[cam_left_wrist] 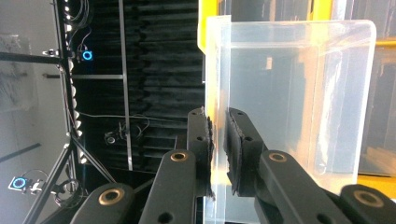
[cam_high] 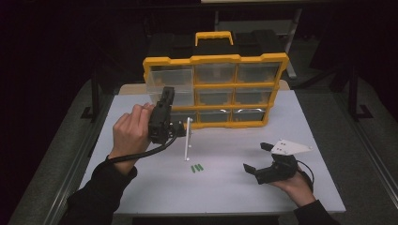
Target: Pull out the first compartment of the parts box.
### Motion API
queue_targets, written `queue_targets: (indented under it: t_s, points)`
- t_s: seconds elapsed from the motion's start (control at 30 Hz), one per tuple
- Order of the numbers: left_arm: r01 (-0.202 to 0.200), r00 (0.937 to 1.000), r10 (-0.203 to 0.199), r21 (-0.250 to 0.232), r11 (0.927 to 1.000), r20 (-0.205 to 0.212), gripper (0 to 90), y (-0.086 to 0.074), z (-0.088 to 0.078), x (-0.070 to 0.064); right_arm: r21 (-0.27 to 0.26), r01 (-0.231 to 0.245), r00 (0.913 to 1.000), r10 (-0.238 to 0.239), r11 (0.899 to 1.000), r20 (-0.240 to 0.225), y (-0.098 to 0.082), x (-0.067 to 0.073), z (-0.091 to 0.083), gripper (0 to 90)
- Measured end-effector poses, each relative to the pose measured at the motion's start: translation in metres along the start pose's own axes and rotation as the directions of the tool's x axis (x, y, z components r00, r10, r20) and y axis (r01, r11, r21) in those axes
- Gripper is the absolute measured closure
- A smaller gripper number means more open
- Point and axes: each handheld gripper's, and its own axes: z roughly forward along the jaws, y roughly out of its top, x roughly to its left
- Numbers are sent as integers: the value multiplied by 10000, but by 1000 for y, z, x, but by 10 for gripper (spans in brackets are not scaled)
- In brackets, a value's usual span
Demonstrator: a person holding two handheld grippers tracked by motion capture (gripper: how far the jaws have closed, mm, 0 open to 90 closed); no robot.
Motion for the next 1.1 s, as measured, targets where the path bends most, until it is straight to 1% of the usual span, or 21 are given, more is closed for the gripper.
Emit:
queue_targets:
  t_s: [0.47, 0.6, 0.77, 1.0, 1.1]
  points:
    - [26, 10000, -26, 69, 10000, -12, 800, 0, -1, -1, 11, 6, 10000, -6, 10000, 4, 0, 0, 0, 0]
    - [59, 9999, -57, 114, 9999, -112, 787, 1, -1, -1, 19, 20, 10000, -20, 10000, 19, 0, 0, 0, 0]
    - [148, 9997, -145, 133, 9998, -203, 724, 1, -2, -1, 24, 22, 10000, -22, 10000, 37, 0, 0, 0, 0]
    - [98, 9997, -94, 173, 9998, -239, 560, 1, -3, -5, 31, 36, 10000, -36, 10000, 37, 0, 0, 0, 0]
    - [238, 9993, -233, 154, 9996, -301, 507, 1, -5, -6, 34, 43, 10000, -43, 10000, 44, 0, 0, 0, 0]
